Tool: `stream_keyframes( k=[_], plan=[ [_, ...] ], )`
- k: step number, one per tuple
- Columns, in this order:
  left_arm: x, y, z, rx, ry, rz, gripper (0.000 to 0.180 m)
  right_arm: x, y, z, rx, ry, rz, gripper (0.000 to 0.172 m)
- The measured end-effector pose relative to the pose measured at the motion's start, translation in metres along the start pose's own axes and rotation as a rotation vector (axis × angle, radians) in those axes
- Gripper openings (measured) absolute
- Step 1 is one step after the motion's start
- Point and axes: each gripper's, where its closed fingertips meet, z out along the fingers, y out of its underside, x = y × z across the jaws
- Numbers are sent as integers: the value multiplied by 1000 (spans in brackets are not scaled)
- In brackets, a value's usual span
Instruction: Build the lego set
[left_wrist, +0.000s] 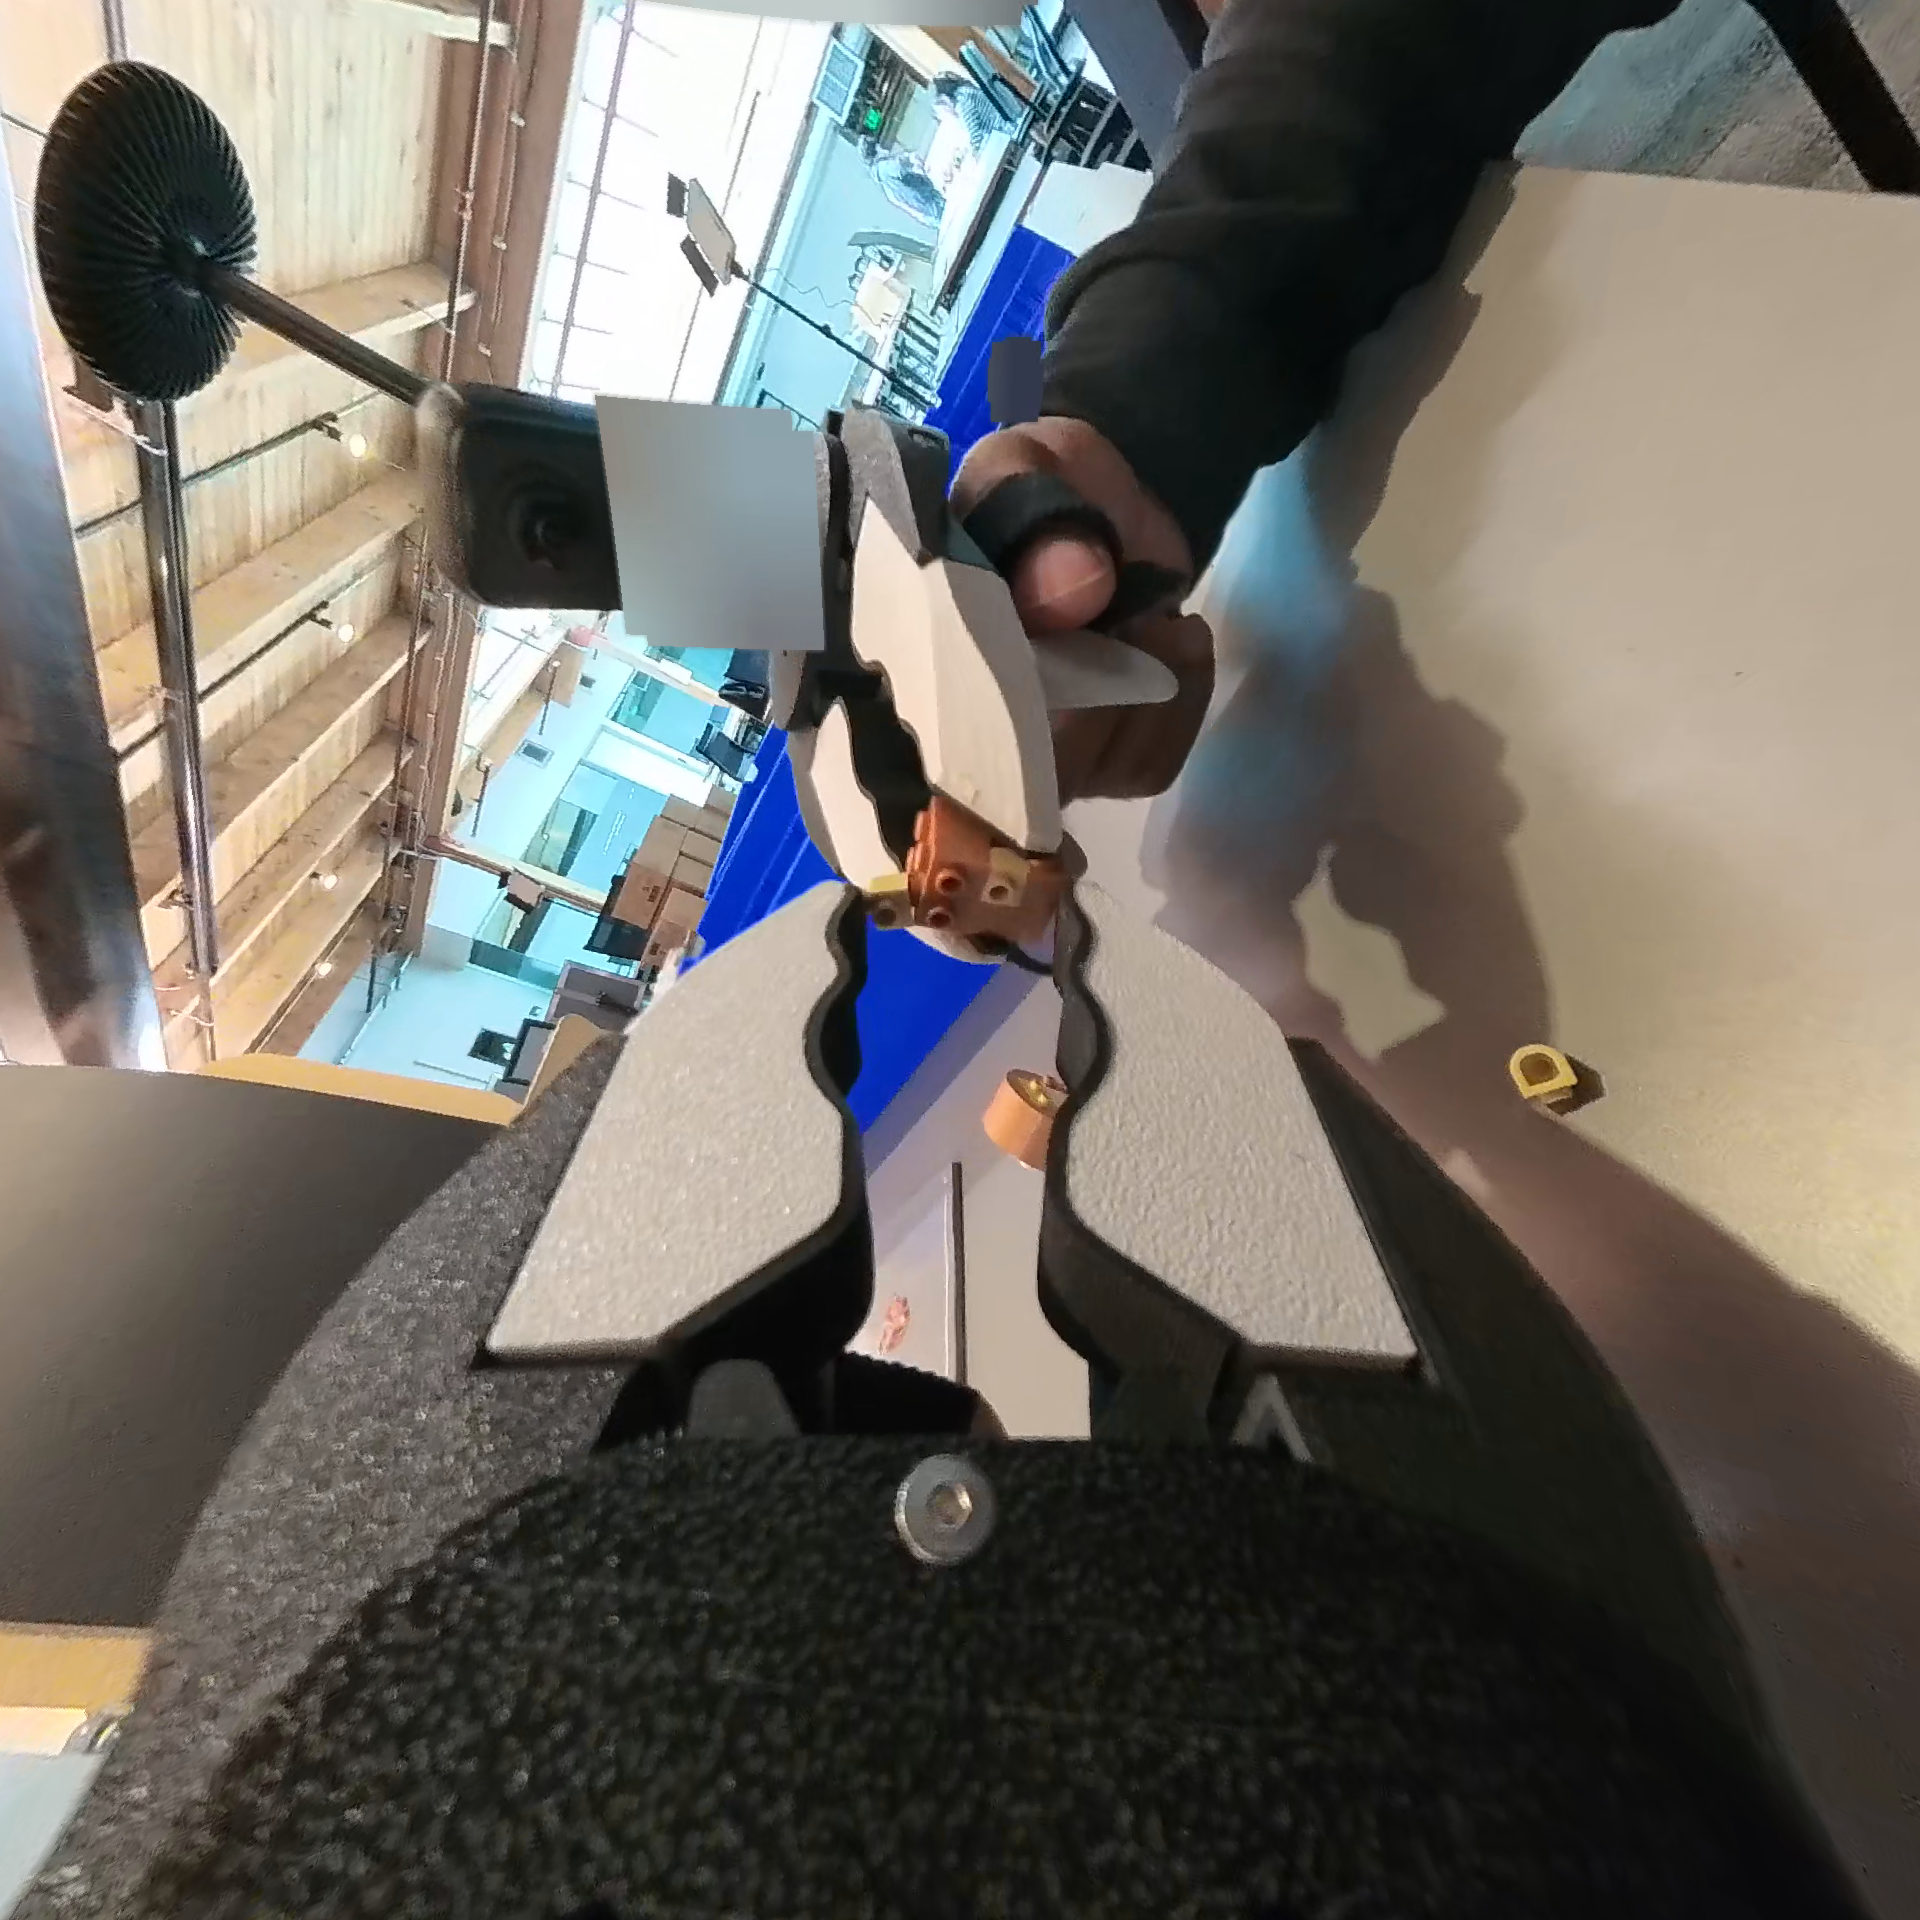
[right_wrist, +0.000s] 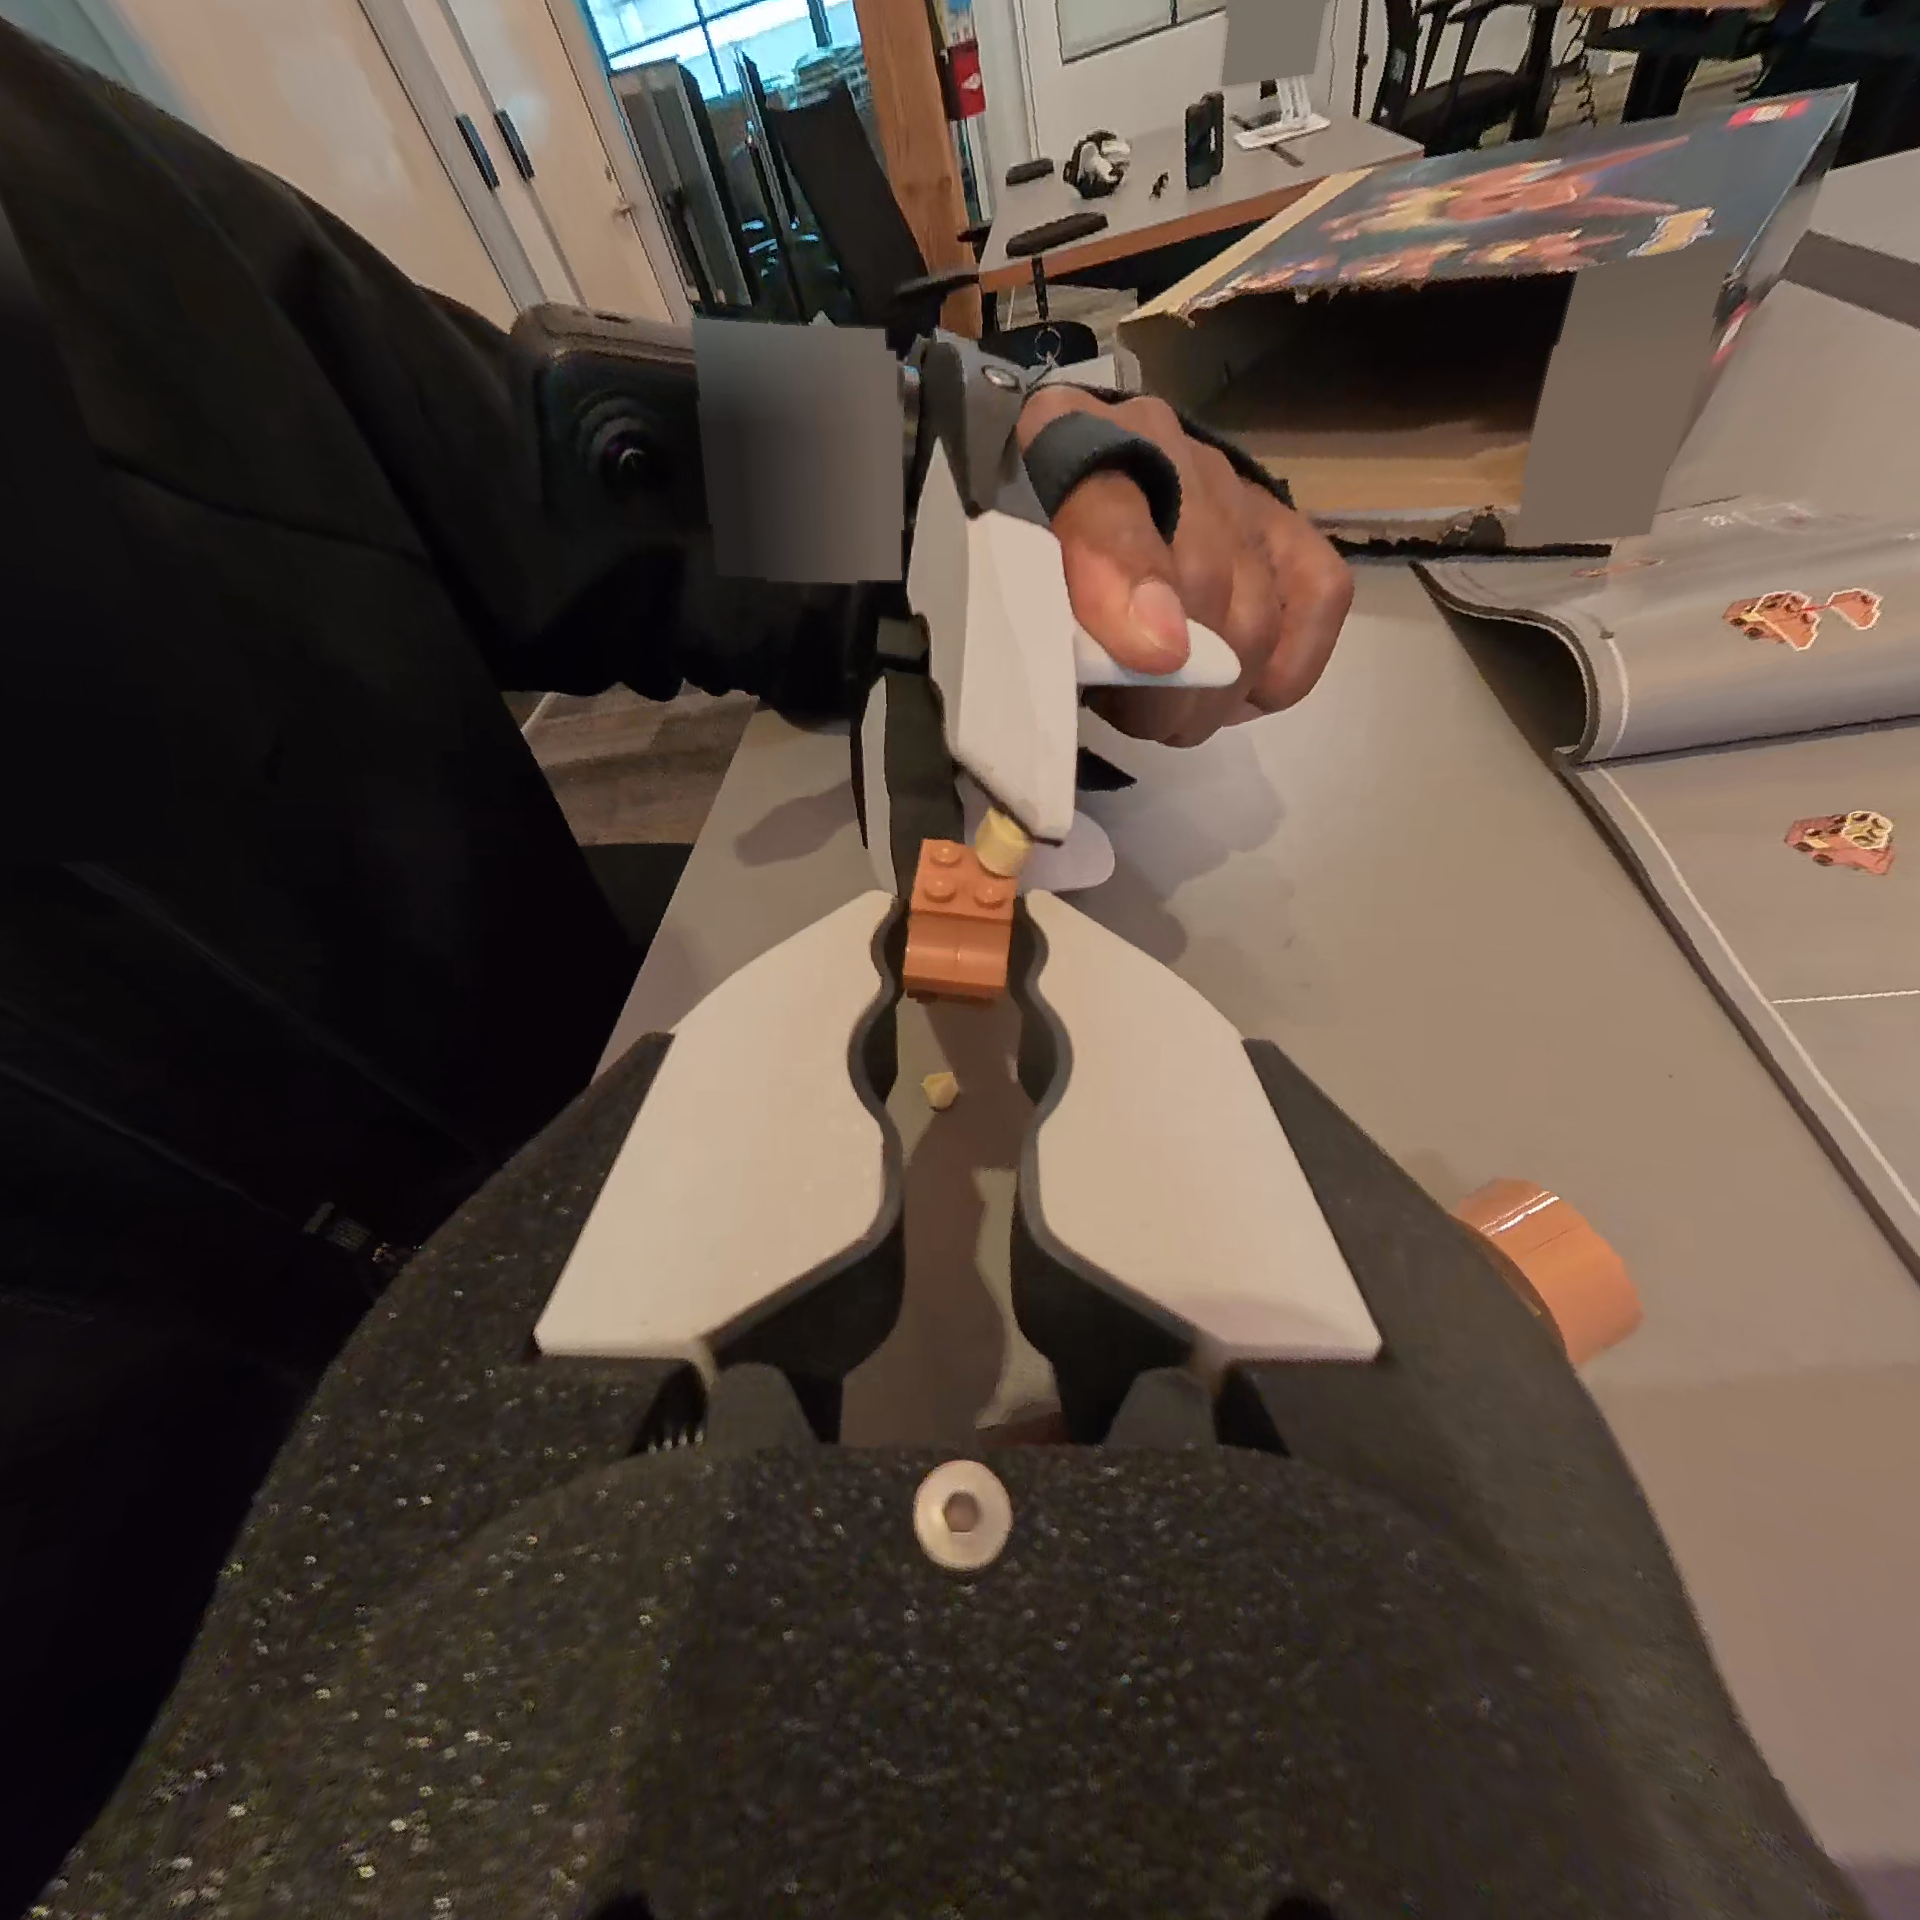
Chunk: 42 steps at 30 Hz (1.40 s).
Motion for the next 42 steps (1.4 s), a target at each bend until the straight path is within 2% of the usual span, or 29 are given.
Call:
stream_keyframes(
  k=[8, 17, 24, 42],
  plan=[
    [1, -1, -2, -9, 4, 68, 34, 0, 1, 1, -8, -8, 3, 18],
    [3, -4, -2, -12, 47, 63, 34, -4, 2, 2, -30, -12, -31, 18],
    [0, -5, -3, -16, 13, 99, 34, -5, -1, 1, -17, -17, -20, 17],
    [6, -7, -3, -33, 37, 177, 33, -8, 5, 3, -52, -41, -32, 17]
  ],
)
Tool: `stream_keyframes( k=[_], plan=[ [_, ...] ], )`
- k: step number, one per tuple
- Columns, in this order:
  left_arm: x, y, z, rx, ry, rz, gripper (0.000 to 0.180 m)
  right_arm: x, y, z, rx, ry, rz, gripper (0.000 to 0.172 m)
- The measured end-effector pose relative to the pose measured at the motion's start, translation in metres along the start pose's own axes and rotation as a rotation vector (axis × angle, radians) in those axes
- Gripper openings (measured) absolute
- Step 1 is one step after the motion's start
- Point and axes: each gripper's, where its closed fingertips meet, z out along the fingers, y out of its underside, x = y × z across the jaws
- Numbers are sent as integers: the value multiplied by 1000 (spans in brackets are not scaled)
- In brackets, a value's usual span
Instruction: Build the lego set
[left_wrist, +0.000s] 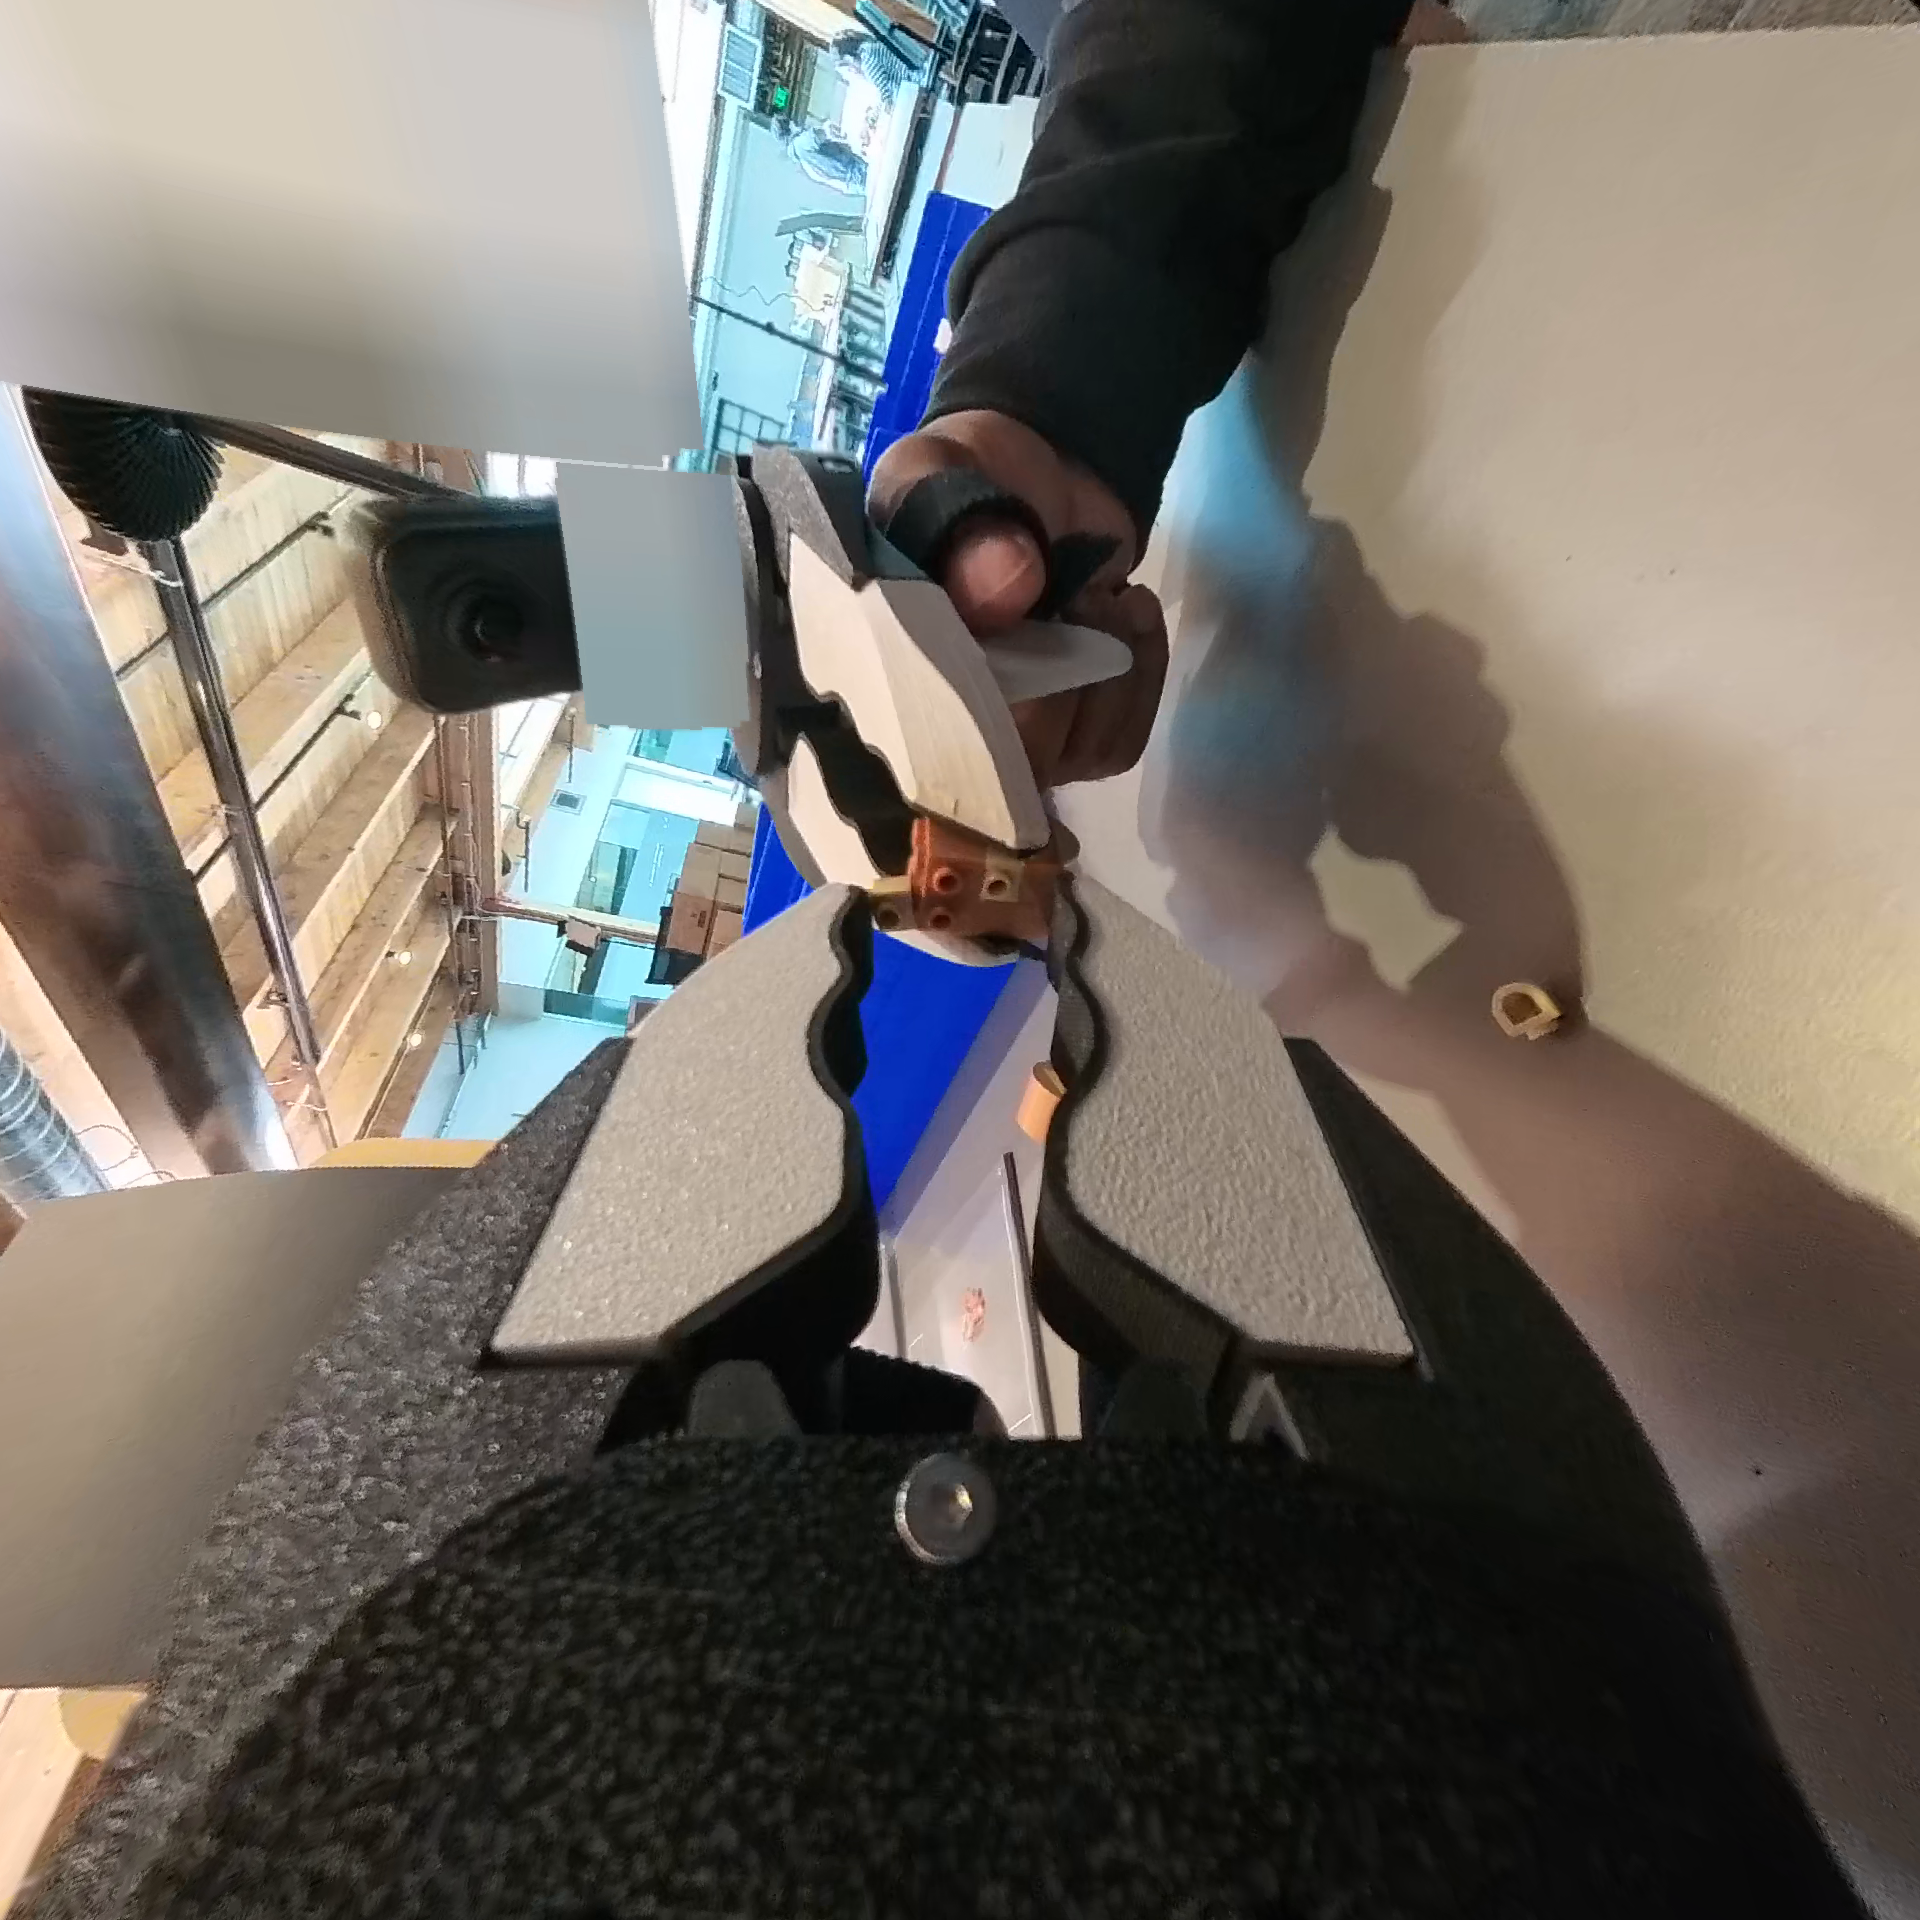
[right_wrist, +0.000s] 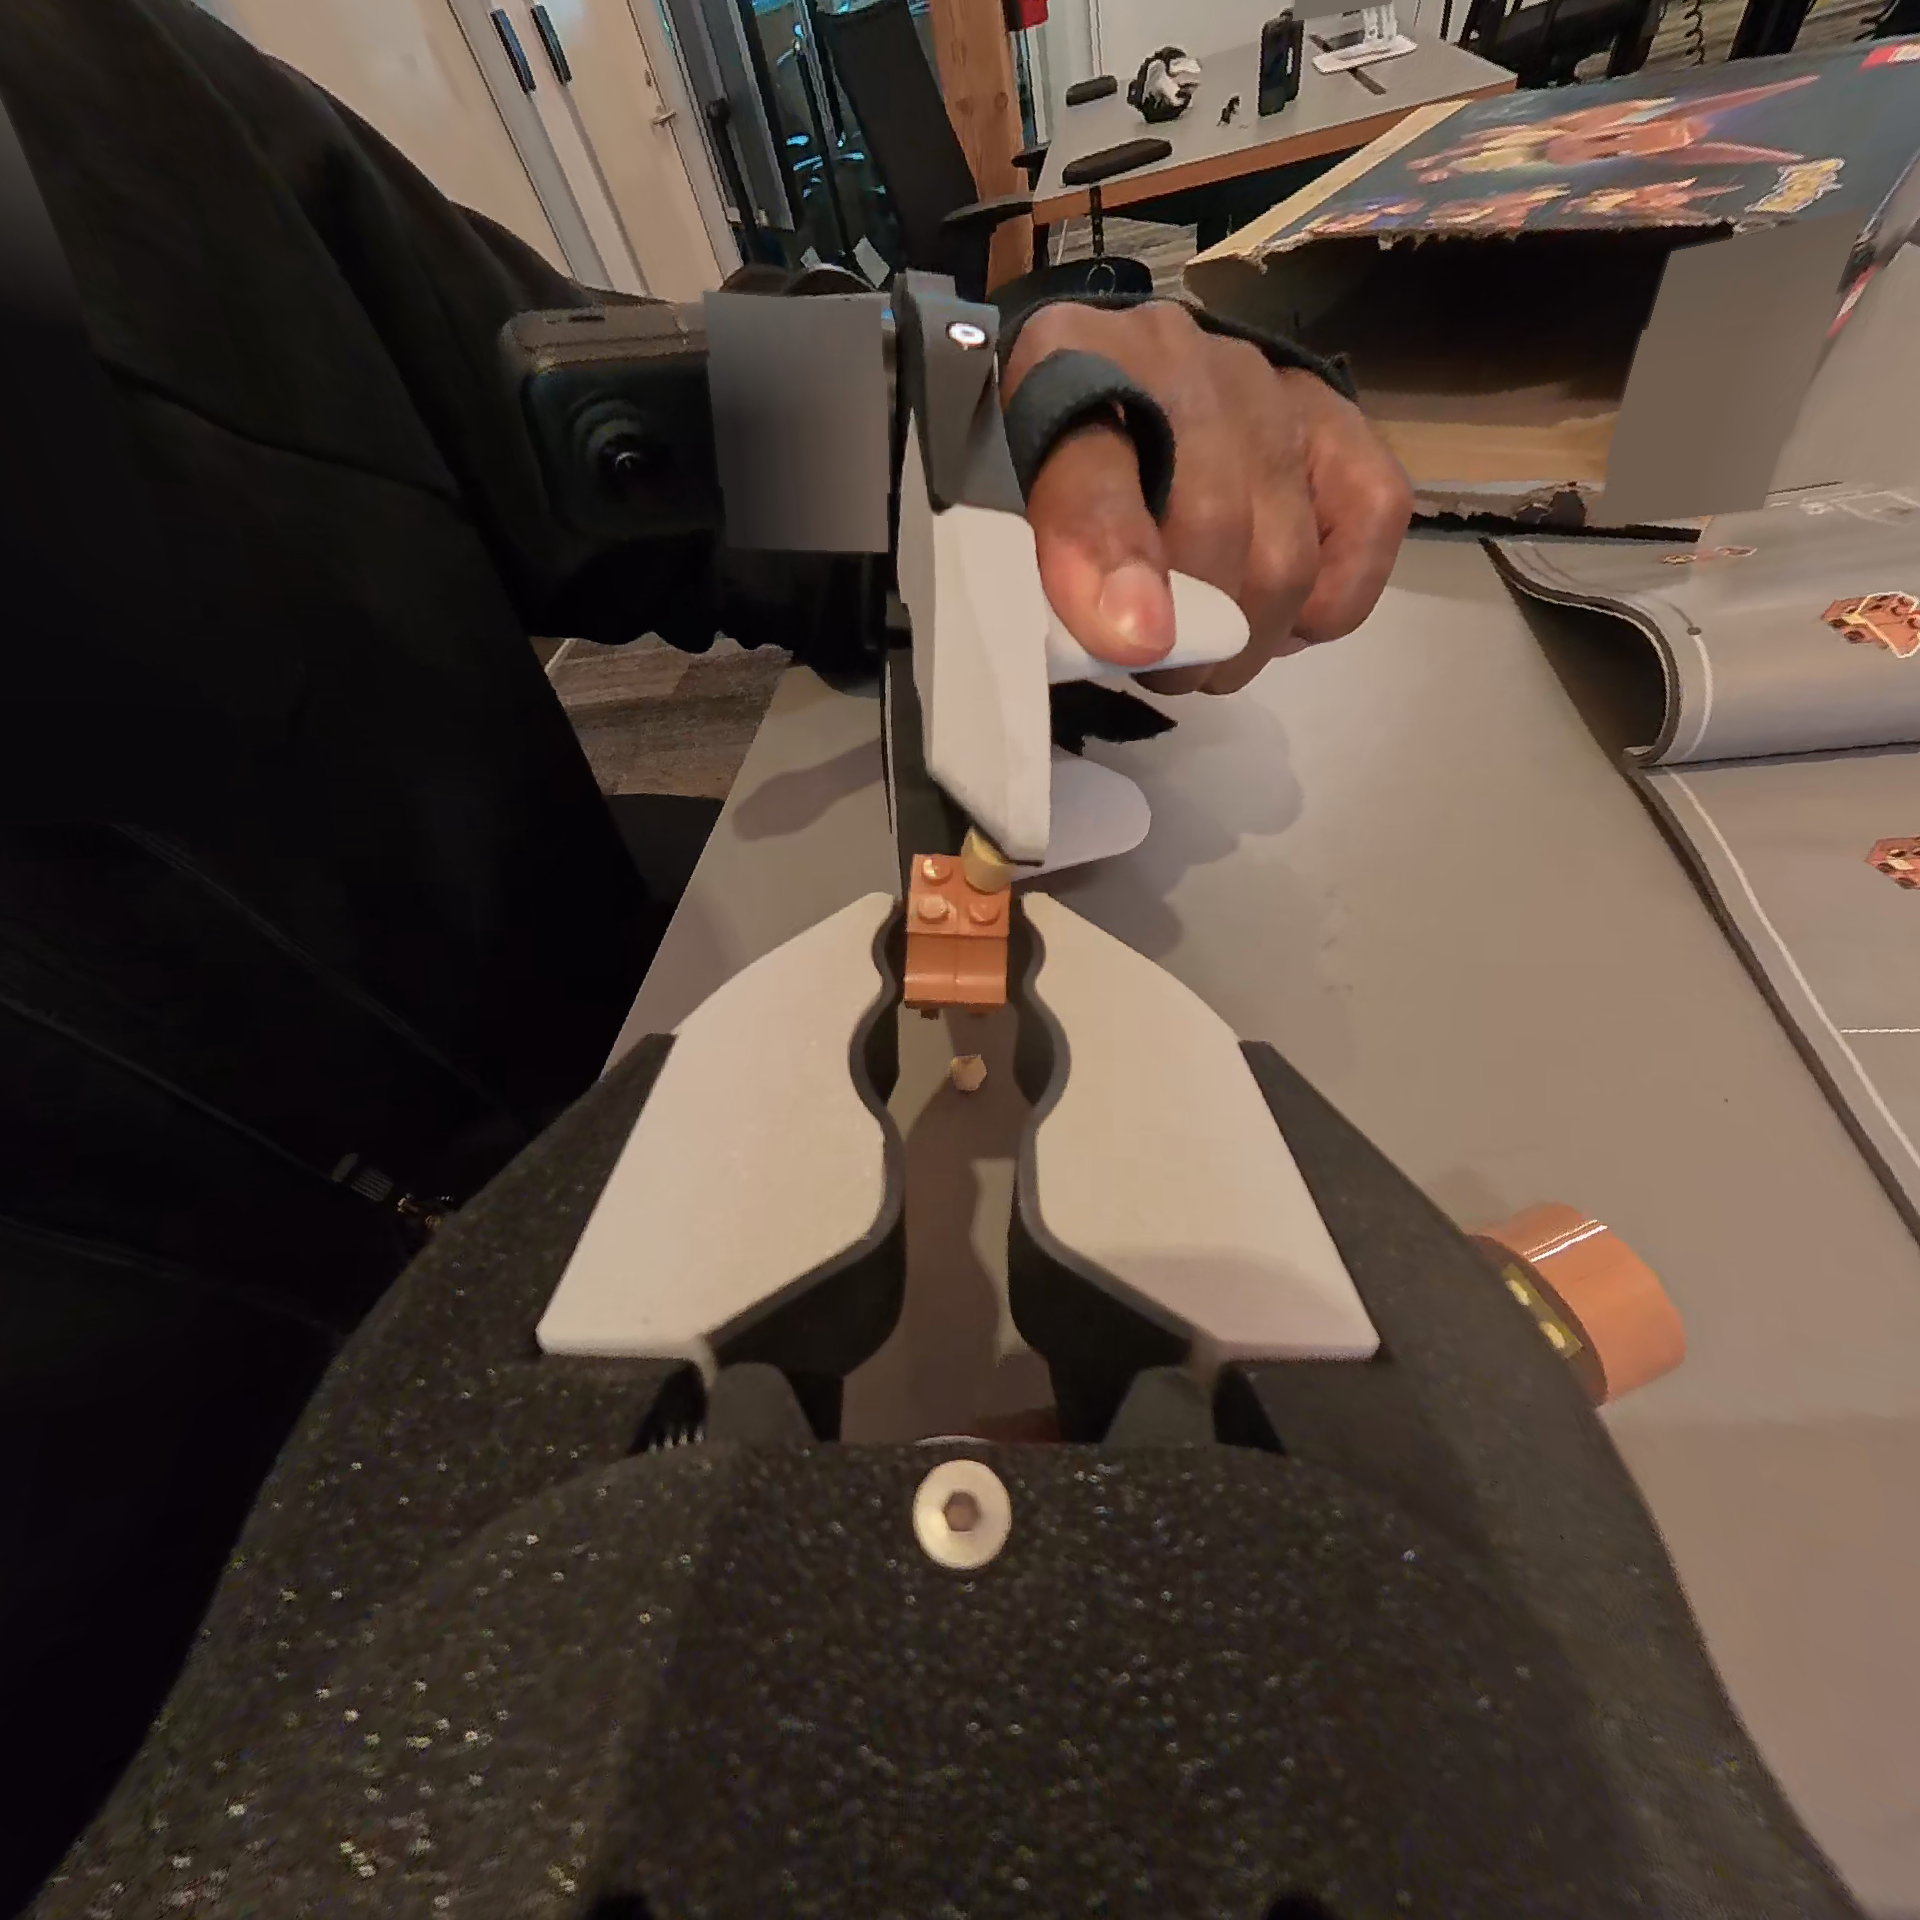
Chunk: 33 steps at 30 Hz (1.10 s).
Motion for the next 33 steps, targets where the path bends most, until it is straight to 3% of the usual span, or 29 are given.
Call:
stream_keyframes(
  k=[12, 21, 25, 30, 33],
  plan=[
    [4, 0, 1, -14, 10, 34, 32, 0, 3, 1, -17, -4, 9, 17],
    [2, 3, 2, 5, -10, -40, 33, 5, 2, -1, 17, 8, 13, 17],
    [-8, 13, -4, 13, -48, -239, 45, 7, 0, -6, 54, 17, -2, 18],
    [-19, 17, -13, 84, -10, -650, 39, 13, -1, -7, 78, 57, -32, 18],
    [-12, 20, -11, 58, 65, -788, 37, 21, 9, -3, 23, 115, -64, 17]
  ],
)
